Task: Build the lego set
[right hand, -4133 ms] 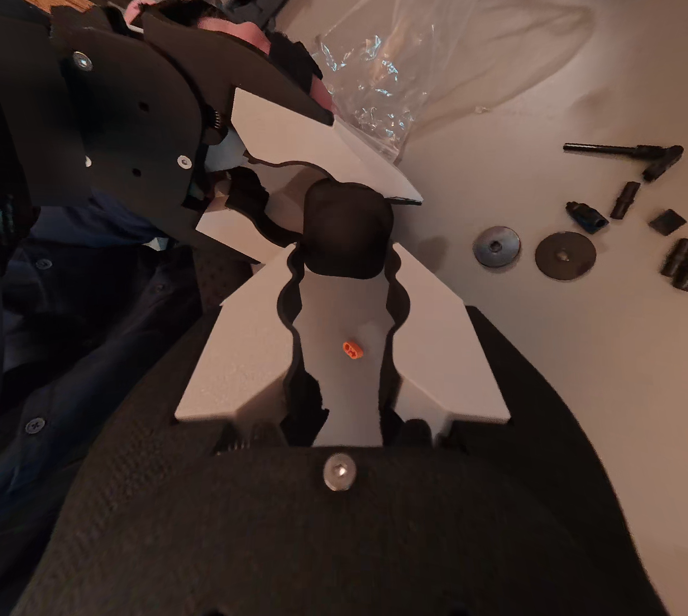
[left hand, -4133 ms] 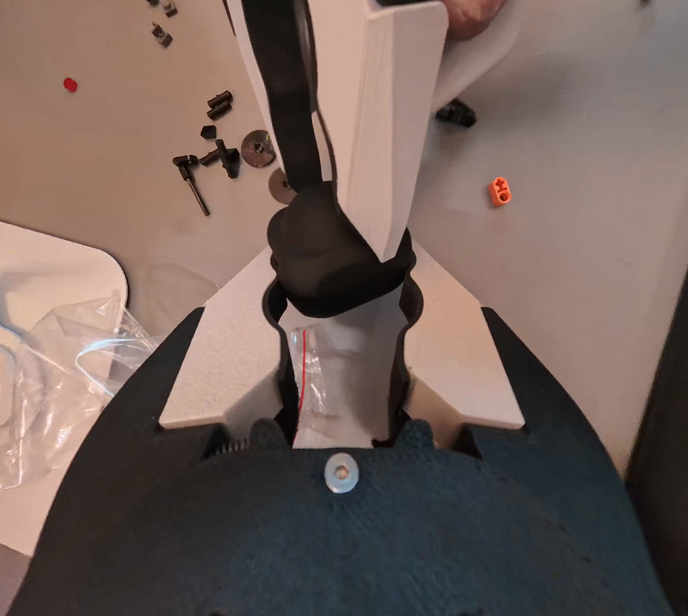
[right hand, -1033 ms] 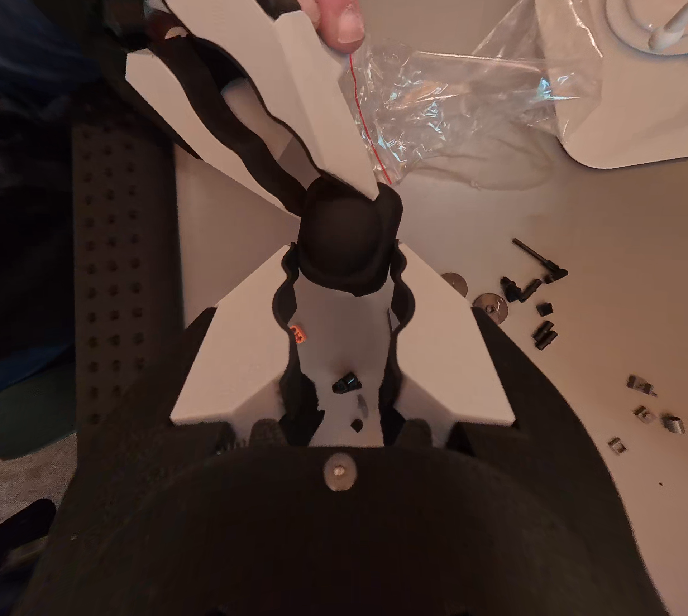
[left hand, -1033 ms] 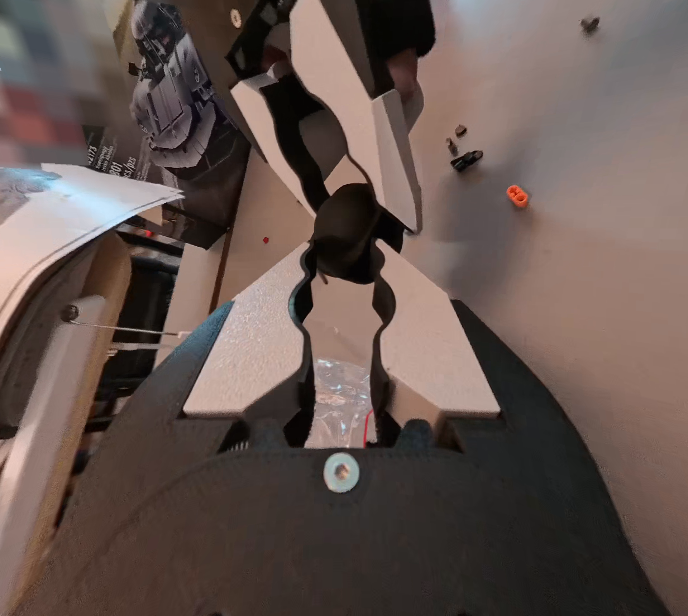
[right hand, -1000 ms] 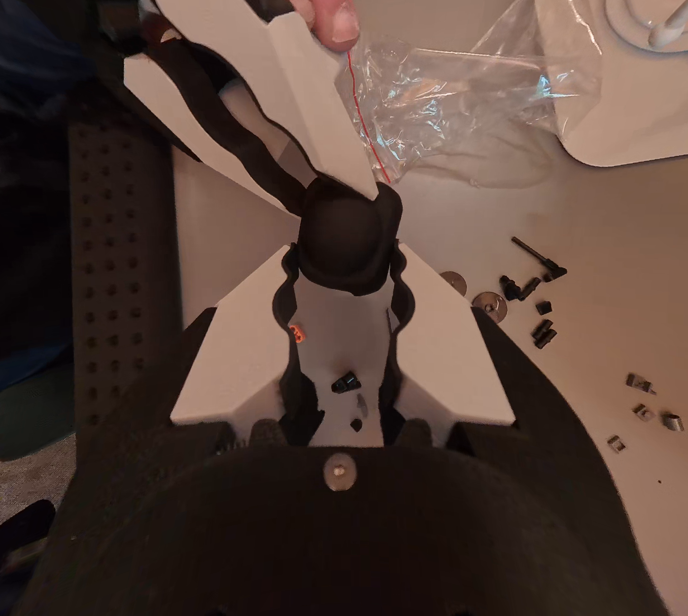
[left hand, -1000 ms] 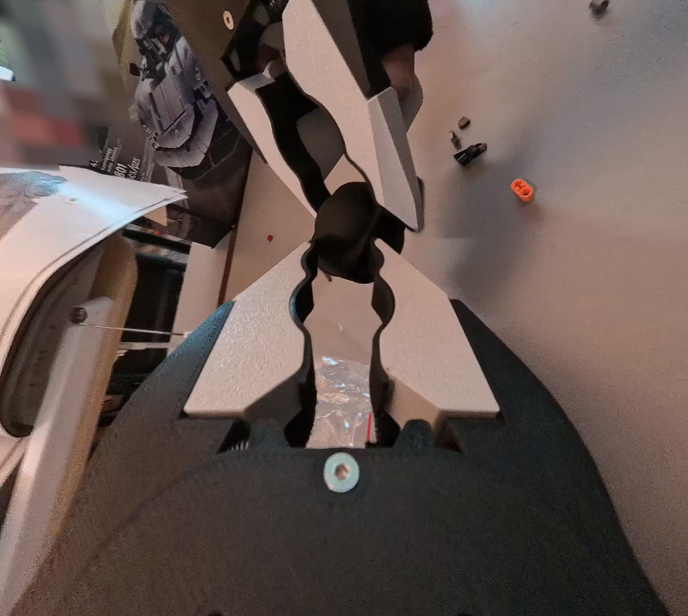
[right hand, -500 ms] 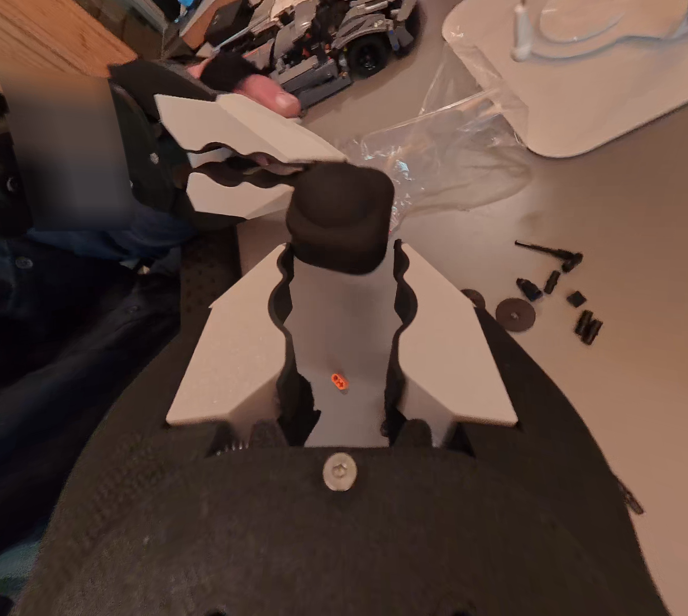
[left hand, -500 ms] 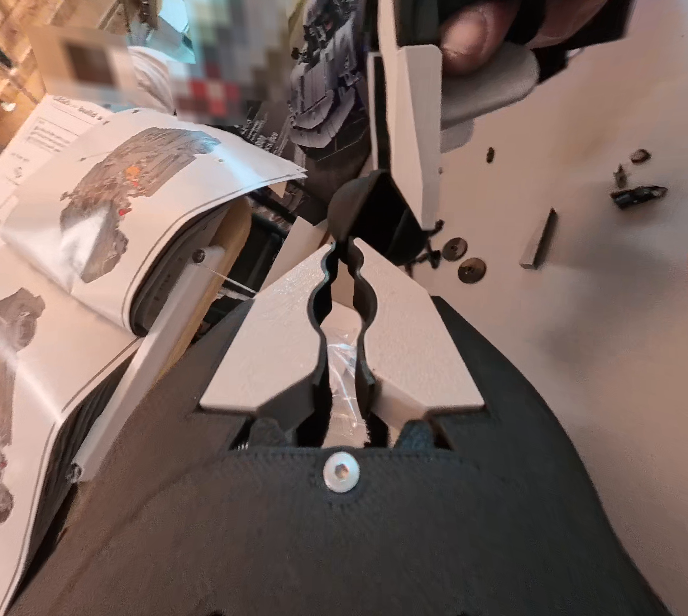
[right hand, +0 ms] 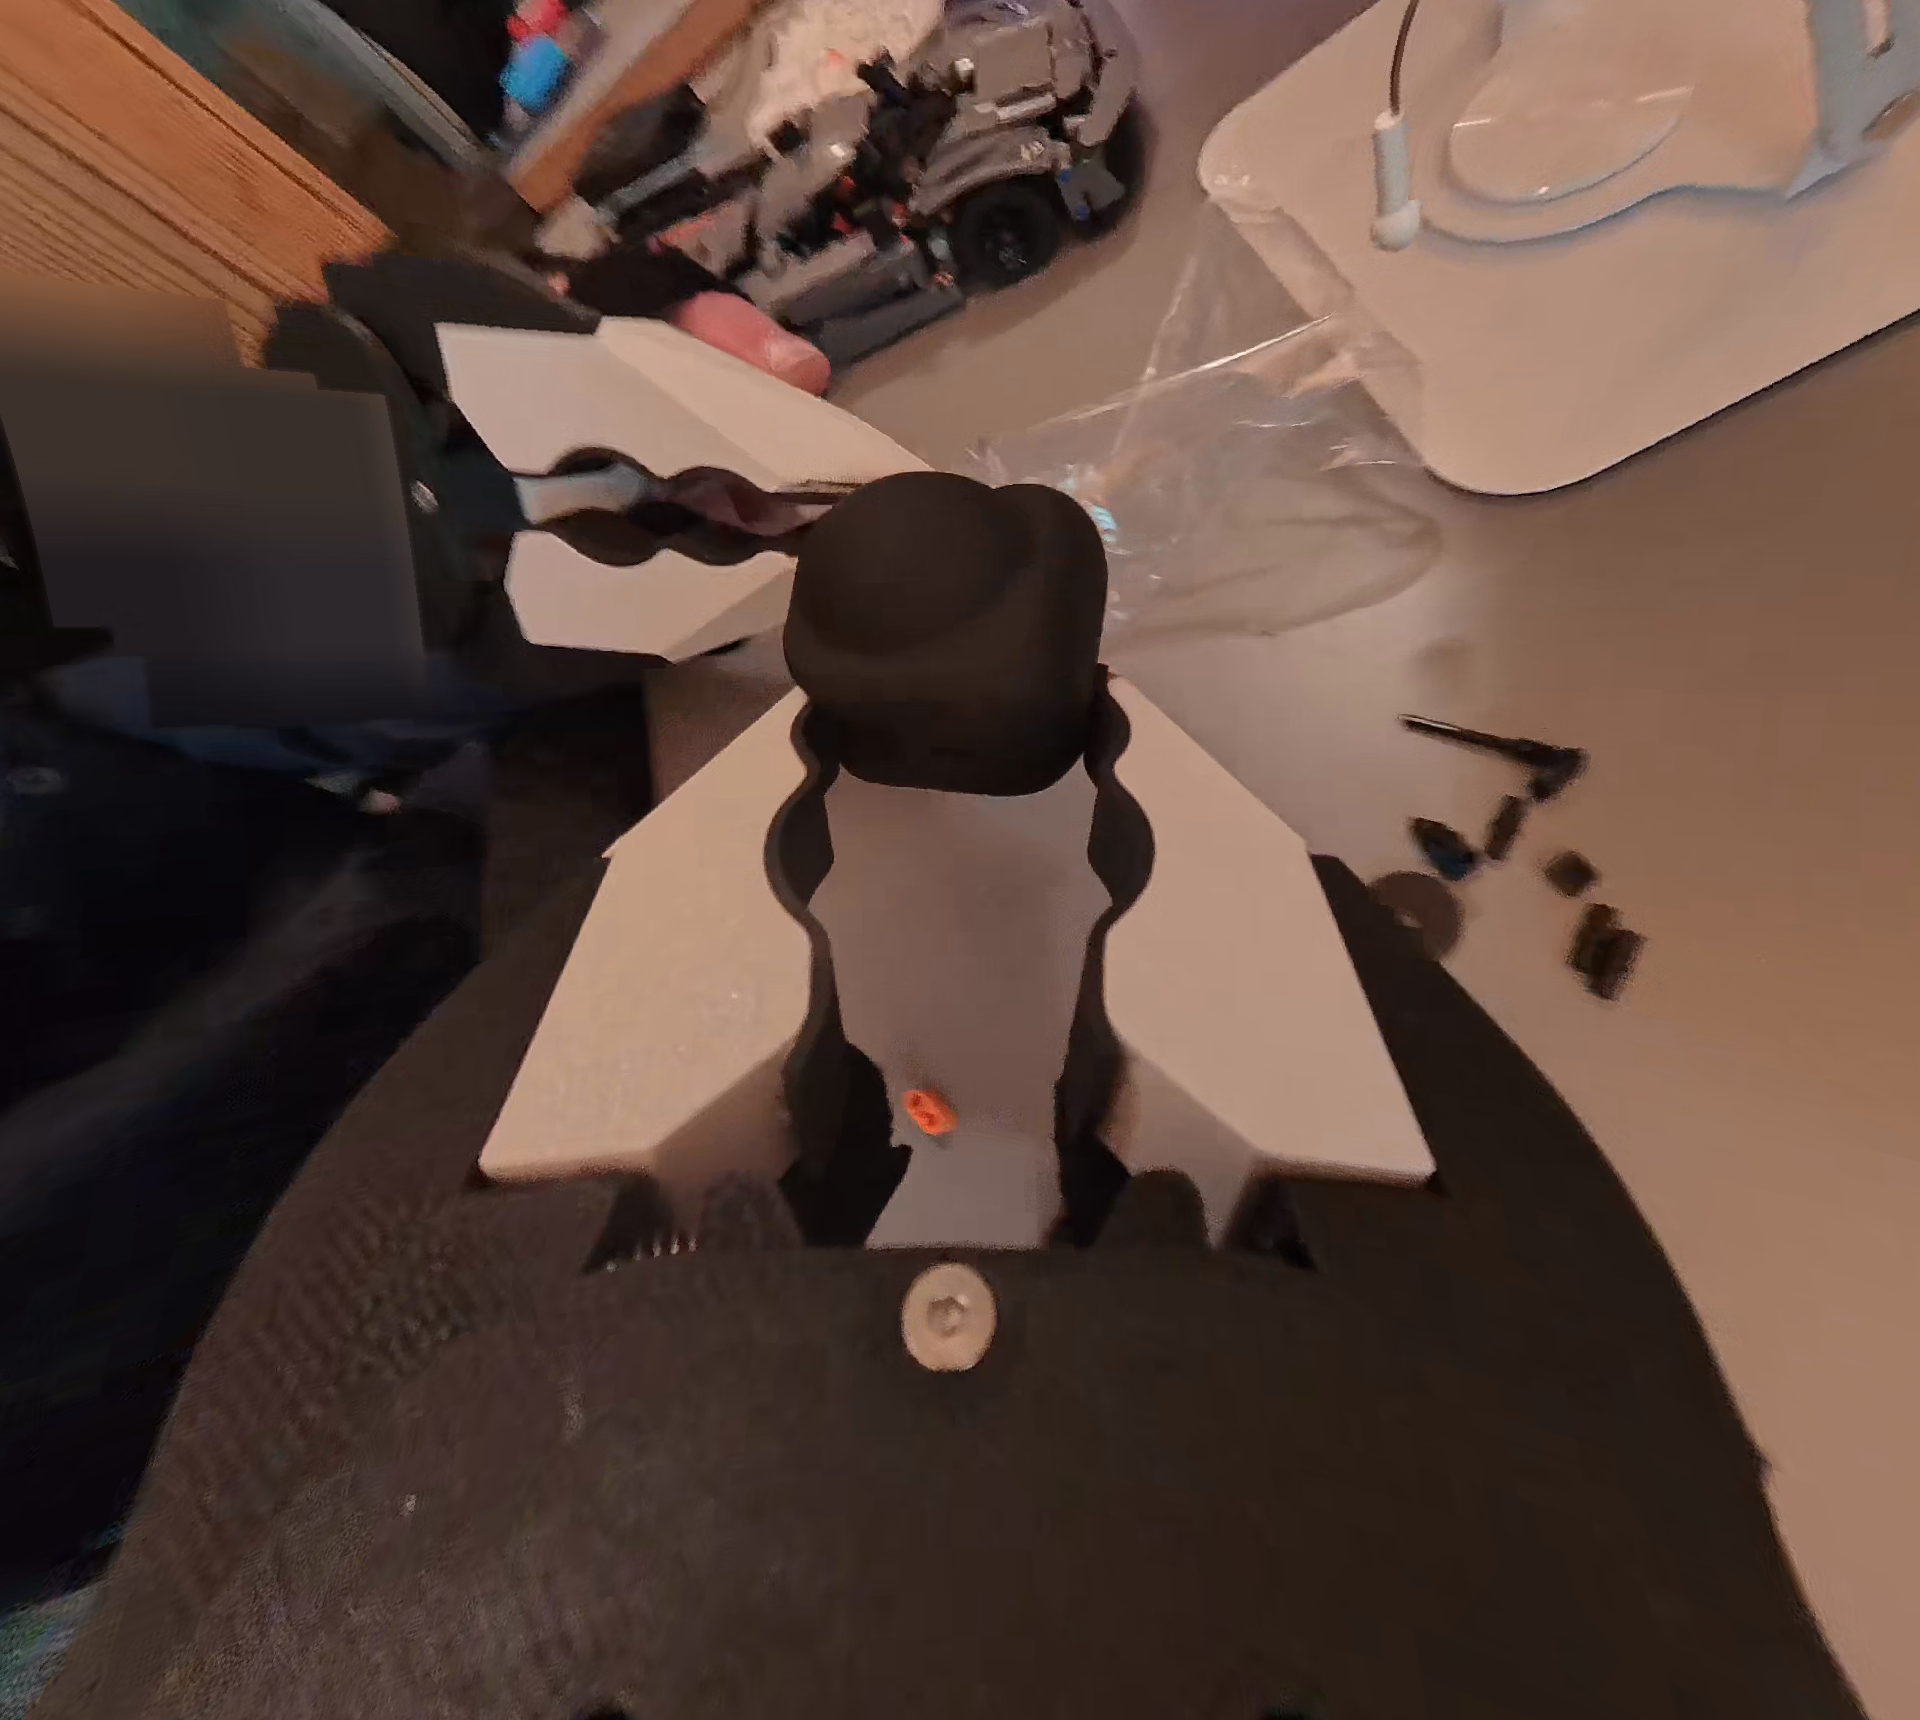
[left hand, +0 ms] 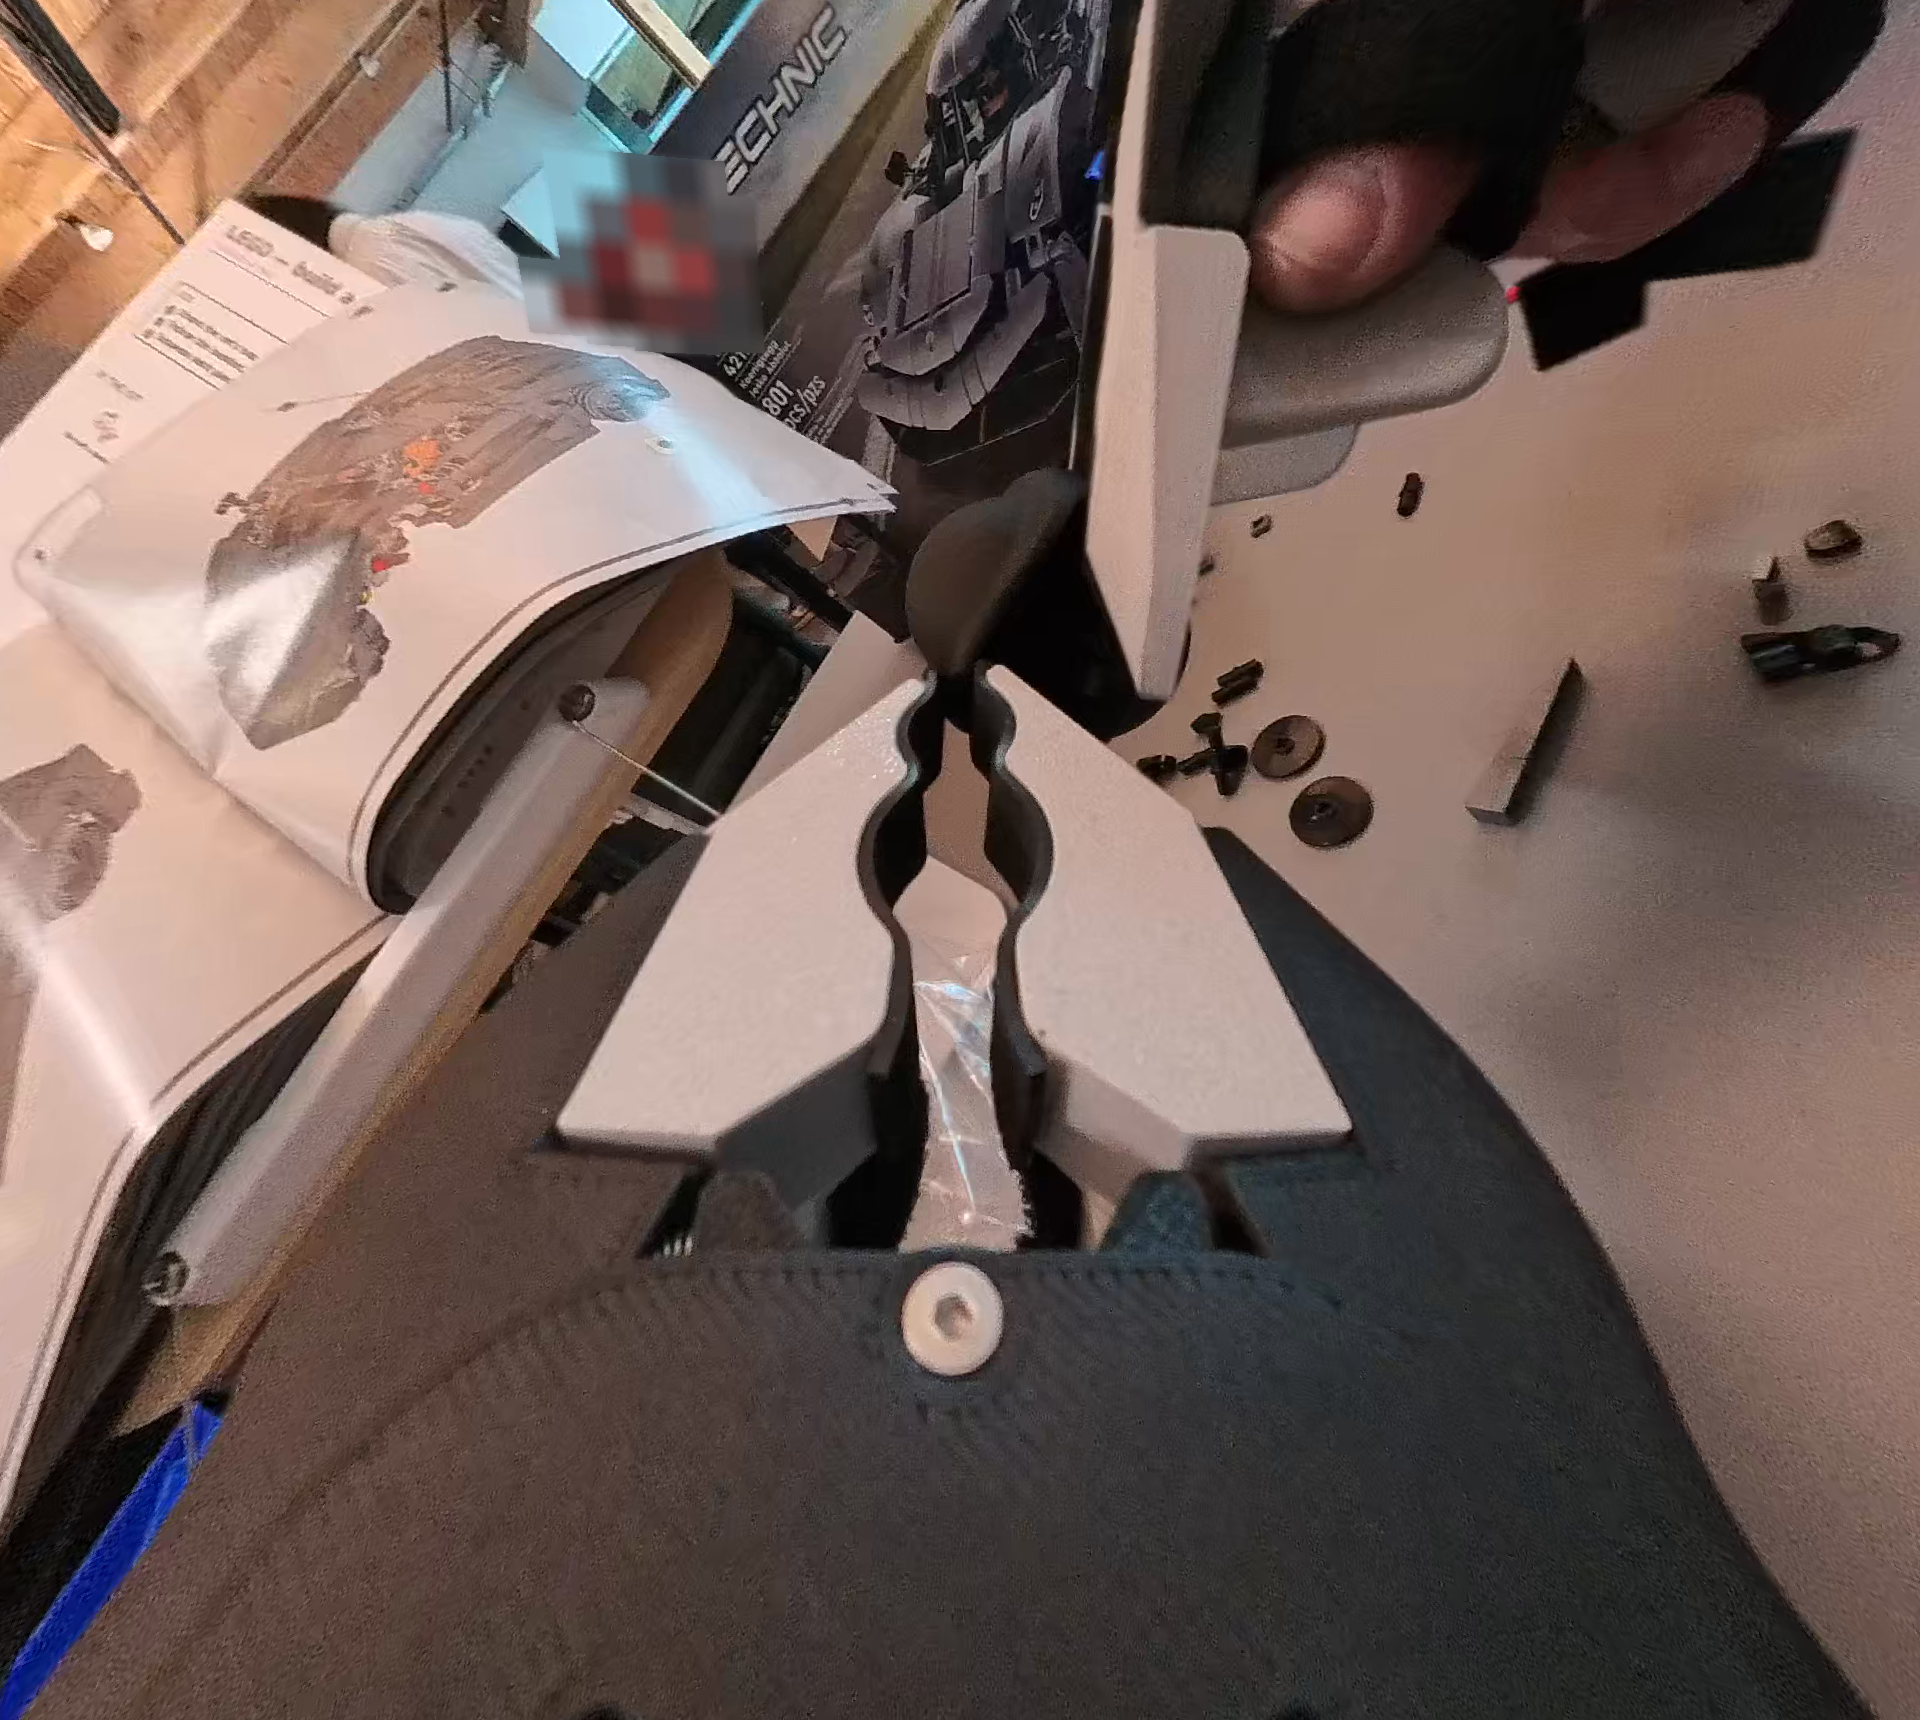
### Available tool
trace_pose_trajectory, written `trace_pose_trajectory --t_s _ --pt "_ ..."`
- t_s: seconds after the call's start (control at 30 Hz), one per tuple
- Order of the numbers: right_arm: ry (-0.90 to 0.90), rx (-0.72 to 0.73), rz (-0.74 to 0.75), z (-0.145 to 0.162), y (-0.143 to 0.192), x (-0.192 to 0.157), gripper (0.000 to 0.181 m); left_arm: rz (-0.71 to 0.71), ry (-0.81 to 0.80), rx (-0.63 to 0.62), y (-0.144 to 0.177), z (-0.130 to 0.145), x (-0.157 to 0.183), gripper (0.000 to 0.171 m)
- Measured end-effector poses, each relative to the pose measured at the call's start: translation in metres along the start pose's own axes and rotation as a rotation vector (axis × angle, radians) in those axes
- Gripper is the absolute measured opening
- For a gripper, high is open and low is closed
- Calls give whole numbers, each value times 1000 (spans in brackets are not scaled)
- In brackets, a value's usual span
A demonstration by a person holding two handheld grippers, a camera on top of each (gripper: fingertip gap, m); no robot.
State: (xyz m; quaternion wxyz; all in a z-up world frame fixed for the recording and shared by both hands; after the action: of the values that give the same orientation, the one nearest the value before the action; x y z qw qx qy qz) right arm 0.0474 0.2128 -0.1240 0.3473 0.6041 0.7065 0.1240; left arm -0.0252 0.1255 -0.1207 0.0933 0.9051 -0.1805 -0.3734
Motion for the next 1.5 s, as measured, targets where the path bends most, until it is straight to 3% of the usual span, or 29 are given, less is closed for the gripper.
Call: trace_pose_trajectory --t_s 0.4,0.5,0.73,0.97,1.07,1.5 --pt "424 -11 430 -8 3 -6 44 170 169 64 -10 21 3 0" --pt "523 -32 512 -8 2 -10 44 178 149 57 -13 24 6 0" --pt "469 -58 502 -7 3 -8 45 78 -16 -24 -15 21 13 2" --pt "478 -126 510 -1 -3 -6 43 -18 -121 -38 -12 9 15 38" --pt "498 -141 508 -1 -5 -10 44 -15 -191 -76 -17 9 20 33" --pt "715 -186 638 0 -6 -18 43 85 -134 -43 -13 15 14 32"
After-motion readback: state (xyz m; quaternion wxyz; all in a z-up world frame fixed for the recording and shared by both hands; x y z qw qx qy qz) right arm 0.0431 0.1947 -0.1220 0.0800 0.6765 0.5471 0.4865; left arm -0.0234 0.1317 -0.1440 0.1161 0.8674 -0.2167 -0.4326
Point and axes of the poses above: each gripper's, where its closed fingertips meet, y back along the fingers, z out of its underside, x = y × z across the jaws, the point moved 7 cm from there along y, back along the fingers, and after that the axes turned 12 degrees about z, right-handed, at the moved point
